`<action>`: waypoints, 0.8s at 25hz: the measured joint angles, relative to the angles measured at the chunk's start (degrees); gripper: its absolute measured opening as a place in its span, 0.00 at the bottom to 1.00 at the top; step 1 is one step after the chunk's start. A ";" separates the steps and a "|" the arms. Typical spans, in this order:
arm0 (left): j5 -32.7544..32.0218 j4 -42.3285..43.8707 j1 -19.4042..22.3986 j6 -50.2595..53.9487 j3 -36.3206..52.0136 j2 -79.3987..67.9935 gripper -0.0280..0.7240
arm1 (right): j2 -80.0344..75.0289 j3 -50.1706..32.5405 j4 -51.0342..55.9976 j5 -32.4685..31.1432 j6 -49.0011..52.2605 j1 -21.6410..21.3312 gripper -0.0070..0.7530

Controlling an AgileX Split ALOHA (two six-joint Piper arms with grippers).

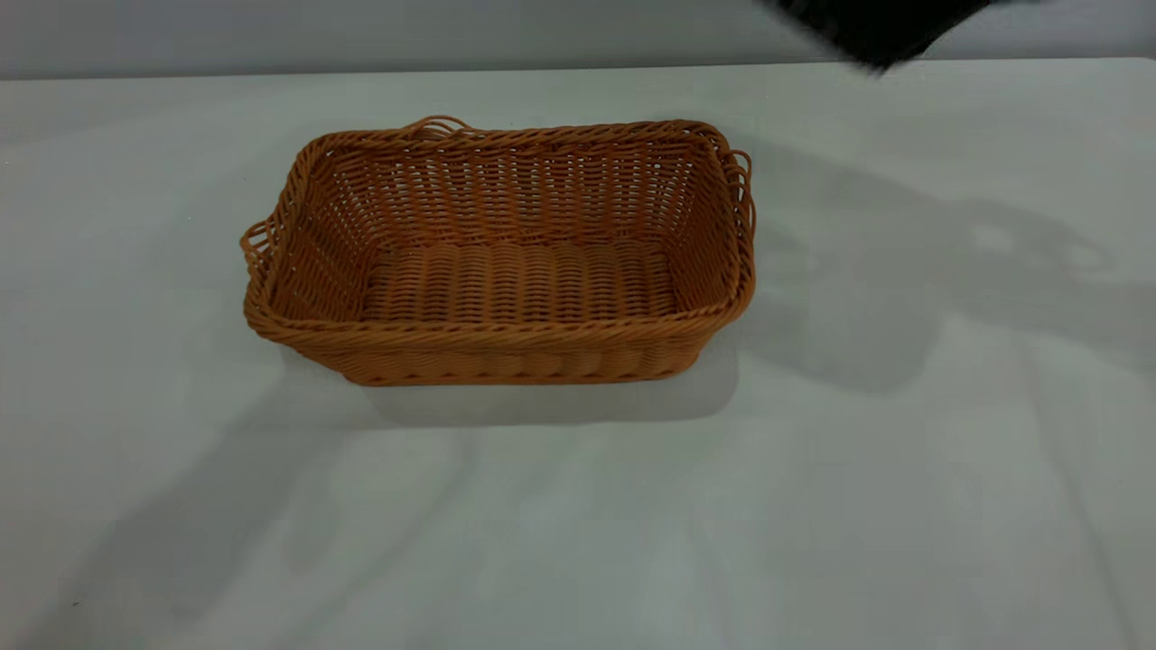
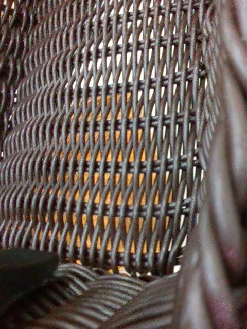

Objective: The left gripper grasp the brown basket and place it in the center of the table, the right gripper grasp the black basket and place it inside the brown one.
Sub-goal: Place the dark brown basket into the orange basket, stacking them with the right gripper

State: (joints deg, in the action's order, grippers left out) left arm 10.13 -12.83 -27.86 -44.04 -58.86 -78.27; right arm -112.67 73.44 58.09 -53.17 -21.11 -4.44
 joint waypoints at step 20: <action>-53.33 14.89 0.00 19.49 -19.21 7.79 0.56 | -20.42 19.77 -23.71 2.96 16.19 22.75 0.13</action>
State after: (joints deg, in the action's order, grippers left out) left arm -43.19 2.06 -27.86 -24.55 -78.08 -70.48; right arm -133.09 93.22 34.38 -50.21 -4.92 18.31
